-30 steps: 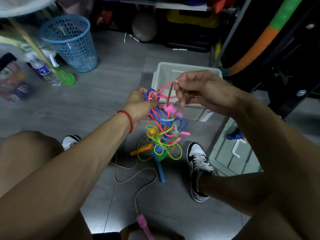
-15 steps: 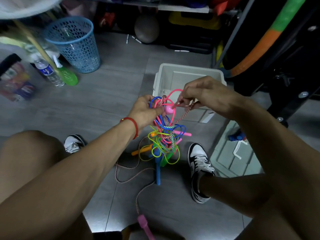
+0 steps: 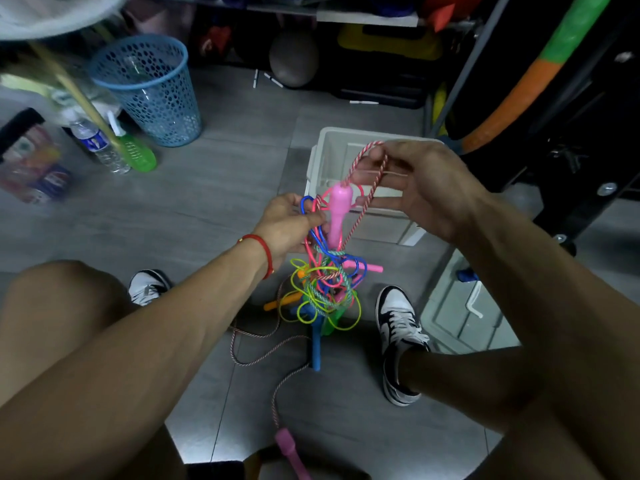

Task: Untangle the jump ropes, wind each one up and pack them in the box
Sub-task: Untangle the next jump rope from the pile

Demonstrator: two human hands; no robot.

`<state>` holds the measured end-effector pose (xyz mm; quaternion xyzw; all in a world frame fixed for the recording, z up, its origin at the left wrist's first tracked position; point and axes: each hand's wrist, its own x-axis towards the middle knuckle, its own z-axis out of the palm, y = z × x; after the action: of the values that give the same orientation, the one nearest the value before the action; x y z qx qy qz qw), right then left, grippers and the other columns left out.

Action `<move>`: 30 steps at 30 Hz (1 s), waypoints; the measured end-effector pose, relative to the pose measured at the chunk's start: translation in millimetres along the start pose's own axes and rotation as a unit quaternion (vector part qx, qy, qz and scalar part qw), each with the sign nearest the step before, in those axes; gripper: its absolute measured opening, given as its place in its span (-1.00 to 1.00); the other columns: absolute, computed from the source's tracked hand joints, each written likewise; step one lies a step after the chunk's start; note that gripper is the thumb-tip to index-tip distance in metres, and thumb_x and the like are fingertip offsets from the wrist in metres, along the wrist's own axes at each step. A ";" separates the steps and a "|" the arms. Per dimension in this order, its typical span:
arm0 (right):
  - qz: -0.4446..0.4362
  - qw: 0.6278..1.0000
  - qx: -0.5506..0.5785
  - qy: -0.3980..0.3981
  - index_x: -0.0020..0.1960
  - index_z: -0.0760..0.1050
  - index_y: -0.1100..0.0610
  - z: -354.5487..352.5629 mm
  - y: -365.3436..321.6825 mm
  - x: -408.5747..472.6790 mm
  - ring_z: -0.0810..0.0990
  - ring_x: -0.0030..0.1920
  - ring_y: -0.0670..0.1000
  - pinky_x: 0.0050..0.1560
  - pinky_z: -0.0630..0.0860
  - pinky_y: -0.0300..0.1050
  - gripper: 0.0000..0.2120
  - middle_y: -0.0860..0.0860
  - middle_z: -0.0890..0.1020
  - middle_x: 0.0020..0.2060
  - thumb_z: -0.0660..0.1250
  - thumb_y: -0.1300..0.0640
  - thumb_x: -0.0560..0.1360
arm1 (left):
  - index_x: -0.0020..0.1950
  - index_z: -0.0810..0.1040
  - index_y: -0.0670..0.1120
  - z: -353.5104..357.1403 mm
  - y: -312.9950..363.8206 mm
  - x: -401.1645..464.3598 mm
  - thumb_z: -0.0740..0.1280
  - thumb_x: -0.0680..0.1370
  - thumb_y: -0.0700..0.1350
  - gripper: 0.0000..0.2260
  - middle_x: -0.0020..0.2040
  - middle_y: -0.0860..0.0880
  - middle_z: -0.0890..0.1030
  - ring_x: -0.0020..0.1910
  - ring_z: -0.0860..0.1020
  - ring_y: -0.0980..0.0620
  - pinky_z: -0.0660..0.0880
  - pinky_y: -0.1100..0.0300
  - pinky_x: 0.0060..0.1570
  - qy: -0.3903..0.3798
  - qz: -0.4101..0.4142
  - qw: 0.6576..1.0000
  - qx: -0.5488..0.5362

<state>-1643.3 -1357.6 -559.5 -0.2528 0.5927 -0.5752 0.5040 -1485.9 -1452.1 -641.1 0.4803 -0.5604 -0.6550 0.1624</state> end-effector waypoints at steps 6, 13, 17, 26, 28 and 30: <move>-0.059 0.992 -0.039 0.106 0.08 0.57 0.11 -15.5 4.4 15.6 0.67 0.00 0.03 0.22 0.58 0.20 -0.82 0.03 0.65 -0.02 0.19 0.16 0.67 | 0.12 0.41 -0.09 -6.9 10.2 -0.8 0.38 0.51 -0.36 -0.72 -0.10 -0.16 0.64 -0.17 0.62 -0.16 0.61 -0.13 -0.05 -0.024 -0.015 0.998 -0.059; -0.045 0.986 -0.135 0.090 0.55 0.20 -0.26 -14.0 22.5 31.3 0.52 0.28 -0.12 0.33 0.42 0.14 -0.30 -0.26 0.51 0.31 0.34 0.22 0.56 | -0.02 0.51 -0.14 -10.9 19.1 -0.6 0.28 0.56 -0.34 -0.88 -0.22 -0.10 0.61 -0.25 0.63 -0.10 0.63 -0.05 -0.13 -0.070 -0.035 0.992 -0.096; -0.041 0.977 -0.182 0.103 0.59 0.05 -0.27 -10.5 24.0 30.6 0.48 0.38 0.08 0.43 0.39 0.16 -0.18 0.07 0.48 0.41 0.36 0.24 0.53 | -0.12 0.54 -0.14 -18.1 19.8 3.1 0.26 0.59 -0.30 -0.86 -0.16 -0.10 0.59 -0.19 0.59 -0.06 0.62 0.02 -0.11 -0.069 -0.070 0.987 -0.124; -0.040 0.965 -0.195 0.169 0.60 0.15 -0.13 -18.5 28.0 37.9 0.58 0.21 0.16 0.21 0.58 0.08 -0.25 -0.09 0.49 0.18 0.39 0.24 0.54 | -0.07 0.51 -0.16 -23.1 21.1 7.9 0.25 0.62 -0.29 -0.89 -0.17 -0.08 0.60 -0.30 0.62 0.01 0.63 -0.02 -0.11 -0.060 -0.107 0.975 -0.183; -0.011 0.937 -0.322 0.135 0.52 0.35 -0.04 -25.0 34.2 40.8 0.59 0.05 0.02 0.15 0.52 -0.15 -0.43 0.06 0.56 0.23 0.40 0.16 0.55 | -0.04 0.51 -0.16 -21.8 20.8 6.4 0.26 0.62 -0.30 -0.91 -0.15 -0.08 0.62 -0.33 0.65 0.02 0.65 0.02 -0.23 -0.066 -0.111 0.973 -0.194; 0.002 0.874 -0.481 0.066 0.31 0.58 0.05 -26.9 41.5 41.5 0.60 0.08 0.01 0.17 0.47 -0.20 -0.65 0.05 0.61 0.25 0.42 0.15 0.52 | -0.05 0.51 -0.16 -20.4 20.8 6.2 0.26 0.62 -0.30 -0.91 -0.15 -0.08 0.62 -0.27 0.64 0.01 0.65 0.01 -0.25 -0.067 -0.115 0.969 -0.207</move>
<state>-1670.7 -1373.9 -615.7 -0.4241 0.8286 -0.2336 0.2811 -1479.2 -1475.2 -623.6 0.4525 -0.3637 -0.8014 0.1440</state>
